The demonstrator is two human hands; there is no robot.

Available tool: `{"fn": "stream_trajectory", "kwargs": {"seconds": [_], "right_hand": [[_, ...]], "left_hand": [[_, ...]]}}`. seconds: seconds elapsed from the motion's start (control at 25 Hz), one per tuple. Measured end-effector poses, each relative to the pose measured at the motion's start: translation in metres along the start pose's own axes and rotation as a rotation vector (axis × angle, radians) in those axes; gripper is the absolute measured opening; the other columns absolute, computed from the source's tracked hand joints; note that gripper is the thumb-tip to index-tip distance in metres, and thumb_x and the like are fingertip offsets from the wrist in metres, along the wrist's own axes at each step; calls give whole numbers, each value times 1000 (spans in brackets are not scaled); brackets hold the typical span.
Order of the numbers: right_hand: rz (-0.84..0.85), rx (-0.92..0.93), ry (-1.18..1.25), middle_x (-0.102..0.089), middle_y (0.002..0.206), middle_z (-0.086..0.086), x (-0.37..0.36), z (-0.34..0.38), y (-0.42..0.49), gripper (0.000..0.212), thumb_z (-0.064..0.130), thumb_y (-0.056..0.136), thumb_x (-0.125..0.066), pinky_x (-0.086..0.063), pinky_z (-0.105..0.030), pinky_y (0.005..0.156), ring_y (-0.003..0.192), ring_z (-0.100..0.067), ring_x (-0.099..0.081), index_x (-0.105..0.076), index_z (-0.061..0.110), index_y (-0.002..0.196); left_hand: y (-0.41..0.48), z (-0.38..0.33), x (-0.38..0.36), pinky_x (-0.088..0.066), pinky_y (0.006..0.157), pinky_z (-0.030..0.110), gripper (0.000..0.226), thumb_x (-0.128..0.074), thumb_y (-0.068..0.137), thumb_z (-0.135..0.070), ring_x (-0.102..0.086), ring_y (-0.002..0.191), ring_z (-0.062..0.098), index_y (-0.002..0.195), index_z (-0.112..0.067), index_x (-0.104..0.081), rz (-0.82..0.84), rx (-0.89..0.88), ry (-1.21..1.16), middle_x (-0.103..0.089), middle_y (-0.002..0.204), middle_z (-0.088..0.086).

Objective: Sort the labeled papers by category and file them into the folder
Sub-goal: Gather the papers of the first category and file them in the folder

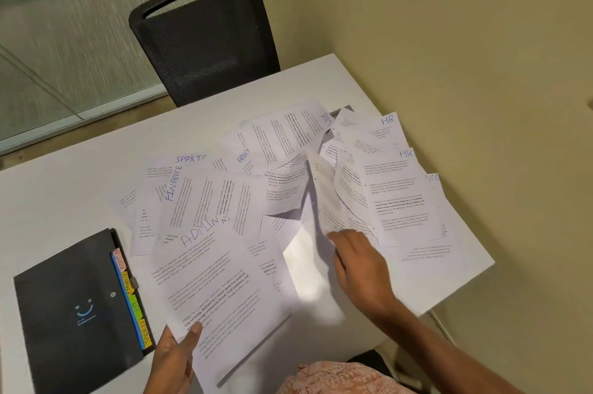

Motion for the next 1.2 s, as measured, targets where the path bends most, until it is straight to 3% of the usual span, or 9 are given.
{"fn": "stream_trajectory", "kwargs": {"seconds": [0.12, 0.28, 0.4, 0.6, 0.76, 0.92, 1.08, 1.2], "right_hand": [[53, 163, 3, -70, 112, -5, -6, 32, -5, 33, 22, 99, -51, -60, -39, 60, 91, -28, -67, -69, 17, 126], [86, 277, -5, -72, 117, -5, -24, 52, -9, 47, 16, 86, -82, -56, -32, 64, 92, -24, -68, -69, 19, 131], [101, 342, -33, -69, 119, -5, -33, 60, -8, 50, 16, 88, -82, -52, -30, 64, 92, -22, -66, -66, 20, 135], [81, 416, -10, -66, 122, -6, -36, 64, -6, 45, 15, 95, -74, -49, -32, 67, 95, -23, -62, -62, 19, 138], [126, 468, -8, -68, 127, -5, -40, 68, -17, 57, 20, 84, -86, -56, -31, 71, 100, -23, -67, -64, 21, 137], [159, 517, 45, -69, 127, -5, -51, 80, -31, 57, 25, 87, -87, -57, -30, 76, 101, -23, -68, -63, 21, 138], [271, 602, 133, -65, 129, -2, -65, 99, -46, 59, 28, 91, -86, -56, -26, 80, 103, -18, -64, -57, 25, 141], [363, 697, 212, -60, 121, -3, -75, 116, -55, 45, 25, 99, -76, -51, -20, 78, 98, -15, -57, -57, 25, 140]], "left_hand": [[2, 5, 7, -50, 106, 50, 44, -58, 102, 6, -64, 113, 38, 134, -24, -63, 2, 15, -2, -69, 127, 13], [4, 8, 17, -56, 97, 49, 50, -58, 102, 5, -65, 111, 37, 143, -23, -57, -19, 11, -5, -69, 129, 12], [7, 11, 24, -37, 116, 50, 56, -58, 102, 5, -60, 124, 39, 152, -20, -53, -26, 24, -4, -64, 140, 14], [4, 11, 22, -38, 117, 52, 54, -59, 102, 4, -61, 124, 41, 148, -22, -55, -16, 49, -4, -65, 140, 16], [-10, 9, 4, -51, 107, 52, 52, -60, 101, 4, -69, 118, 37, 143, -27, -58, 41, 42, 21, -71, 137, 14], [-26, -1, -19, -57, 99, 63, 51, -69, 98, -3, -73, 116, 39, 139, -32, -61, 123, 56, 48, -76, 128, 10], [-42, -7, -38, -52, 106, 66, 49, -64, 102, -5, -72, 120, 37, 144, -30, -57, 229, 59, 10, -74, 134, 10], [-49, -11, -47, -51, 109, 65, 48, -61, 104, -5, -71, 123, 36, 145, -30, -56, 271, 52, -9, -72, 136, 10]]}}
Point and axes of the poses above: each hand's wrist, its own y-axis towards the middle knuckle, its own x-axis out of the back of the hand, z = x × y, the point moved 4 cm from there along y, towards the middle knuckle
